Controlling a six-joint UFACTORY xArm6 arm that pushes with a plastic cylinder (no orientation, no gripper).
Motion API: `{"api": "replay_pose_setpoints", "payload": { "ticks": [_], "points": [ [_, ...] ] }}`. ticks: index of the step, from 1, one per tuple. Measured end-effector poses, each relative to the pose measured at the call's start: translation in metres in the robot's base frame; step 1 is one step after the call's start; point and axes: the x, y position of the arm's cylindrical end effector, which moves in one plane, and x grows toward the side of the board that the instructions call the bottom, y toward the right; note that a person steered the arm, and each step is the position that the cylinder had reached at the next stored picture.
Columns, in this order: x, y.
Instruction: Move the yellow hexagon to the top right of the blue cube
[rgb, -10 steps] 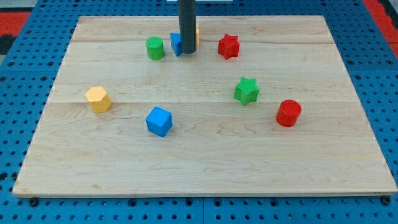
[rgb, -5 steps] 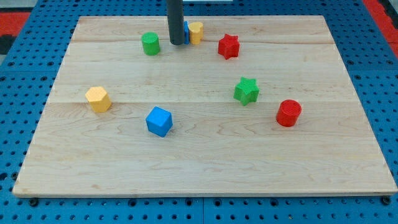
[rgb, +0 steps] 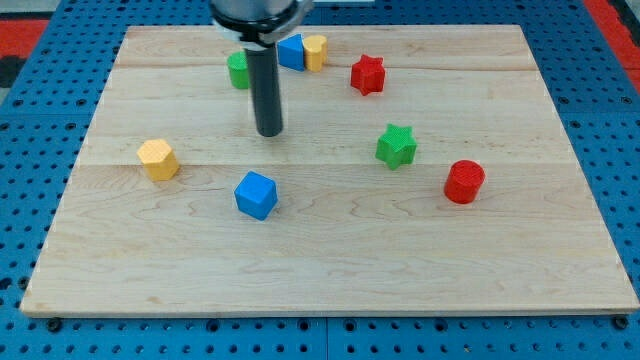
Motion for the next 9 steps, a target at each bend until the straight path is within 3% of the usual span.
{"api": "replay_pose_setpoints", "payload": {
  "ticks": [2,3,5,9],
  "points": [
    [0.0,-0.13],
    [0.0,-0.167],
    [0.115,-0.16],
    [0.07,-0.152]
  ]
}}
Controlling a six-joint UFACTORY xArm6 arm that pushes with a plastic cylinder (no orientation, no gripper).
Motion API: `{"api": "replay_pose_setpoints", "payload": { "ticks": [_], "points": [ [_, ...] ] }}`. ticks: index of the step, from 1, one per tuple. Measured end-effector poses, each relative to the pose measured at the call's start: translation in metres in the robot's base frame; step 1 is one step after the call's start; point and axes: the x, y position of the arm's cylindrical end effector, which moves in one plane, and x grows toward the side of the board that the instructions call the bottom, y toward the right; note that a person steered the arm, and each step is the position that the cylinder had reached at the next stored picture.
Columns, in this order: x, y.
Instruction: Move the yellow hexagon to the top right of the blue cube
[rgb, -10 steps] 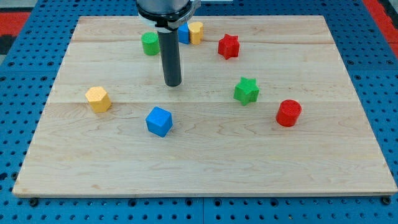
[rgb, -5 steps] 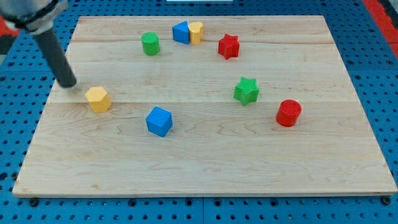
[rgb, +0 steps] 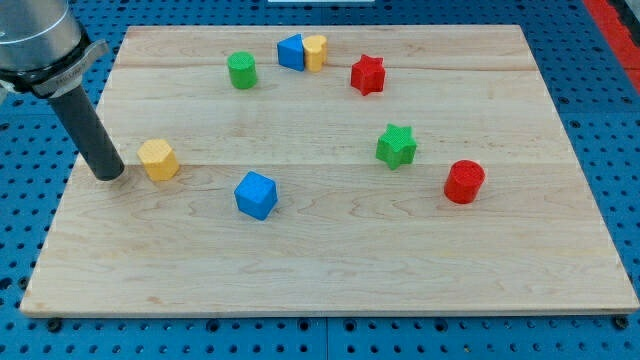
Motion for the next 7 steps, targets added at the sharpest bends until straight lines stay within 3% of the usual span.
{"api": "replay_pose_setpoints", "payload": {
  "ticks": [1,4,5,6,7],
  "points": [
    [0.0,0.049],
    [-0.001,0.116],
    [0.0,0.107],
    [0.0,0.05],
    [-0.004,0.032]
  ]
}}
